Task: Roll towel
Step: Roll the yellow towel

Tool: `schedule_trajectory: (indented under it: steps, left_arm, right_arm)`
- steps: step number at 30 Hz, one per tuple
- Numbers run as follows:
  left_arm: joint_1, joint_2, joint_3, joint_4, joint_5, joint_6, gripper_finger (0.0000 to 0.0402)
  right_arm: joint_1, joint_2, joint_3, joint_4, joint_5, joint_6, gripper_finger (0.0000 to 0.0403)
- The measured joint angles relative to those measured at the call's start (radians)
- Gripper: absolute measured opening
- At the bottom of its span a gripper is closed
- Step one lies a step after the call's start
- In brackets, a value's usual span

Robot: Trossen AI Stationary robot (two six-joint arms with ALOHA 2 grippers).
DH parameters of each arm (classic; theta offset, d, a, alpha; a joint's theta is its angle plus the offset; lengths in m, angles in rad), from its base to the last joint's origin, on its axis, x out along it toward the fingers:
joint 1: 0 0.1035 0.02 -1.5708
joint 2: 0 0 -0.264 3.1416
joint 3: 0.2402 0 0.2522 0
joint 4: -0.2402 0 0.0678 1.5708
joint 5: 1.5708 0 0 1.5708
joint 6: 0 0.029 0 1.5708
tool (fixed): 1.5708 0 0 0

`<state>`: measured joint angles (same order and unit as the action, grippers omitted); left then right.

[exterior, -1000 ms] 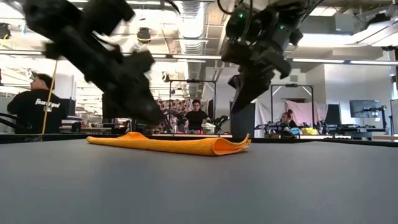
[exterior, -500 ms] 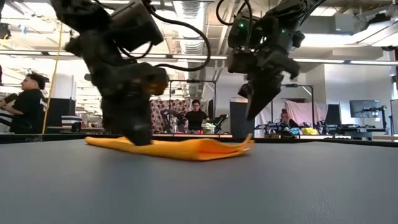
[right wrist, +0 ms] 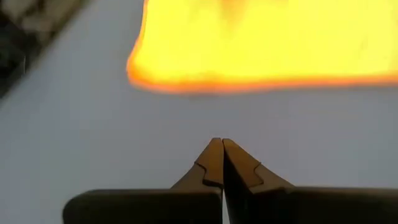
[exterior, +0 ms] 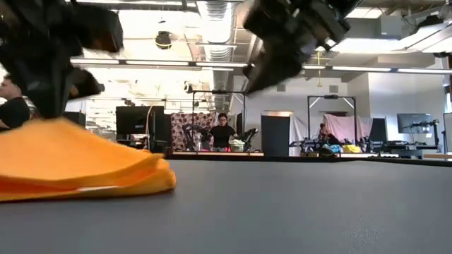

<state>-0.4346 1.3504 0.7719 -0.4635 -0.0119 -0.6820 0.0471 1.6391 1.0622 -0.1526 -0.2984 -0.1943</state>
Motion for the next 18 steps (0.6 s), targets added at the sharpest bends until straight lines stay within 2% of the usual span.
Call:
schedule_trajectory:
  steps: [6, 8, 10, 14, 18]
  left_arm:
    - [-0.083, -0.15, -0.009, -0.085, -0.318, -0.135, 0.0]
    - [-0.093, -0.164, -0.021, -0.128, -0.355, -0.216, 0.0]
    - [-0.103, -0.168, -0.04, -0.128, -0.302, -0.291, 0.0]
    - [-0.131, -0.144, -0.1, -0.057, -0.104, -0.408, 0.0]
    - [-0.194, -0.096, -0.149, 0.099, -0.098, -0.477, 0.0]
  right_arm:
    - [-0.005, 0.095, 0.002, 0.504, 0.047, 0.166, 0.0019]
    - [-0.015, 0.166, 0.005, 0.629, 0.09, 0.217, 0.0019]
    - [-0.028, 0.241, 0.033, 0.673, 0.11, 0.27, 0.0019]
    - [-0.057, 0.366, 0.121, 0.656, 0.116, 0.376, 0.0019]
    - [-0.069, 0.462, 0.24, 0.615, 0.119, 0.387, 0.0019]
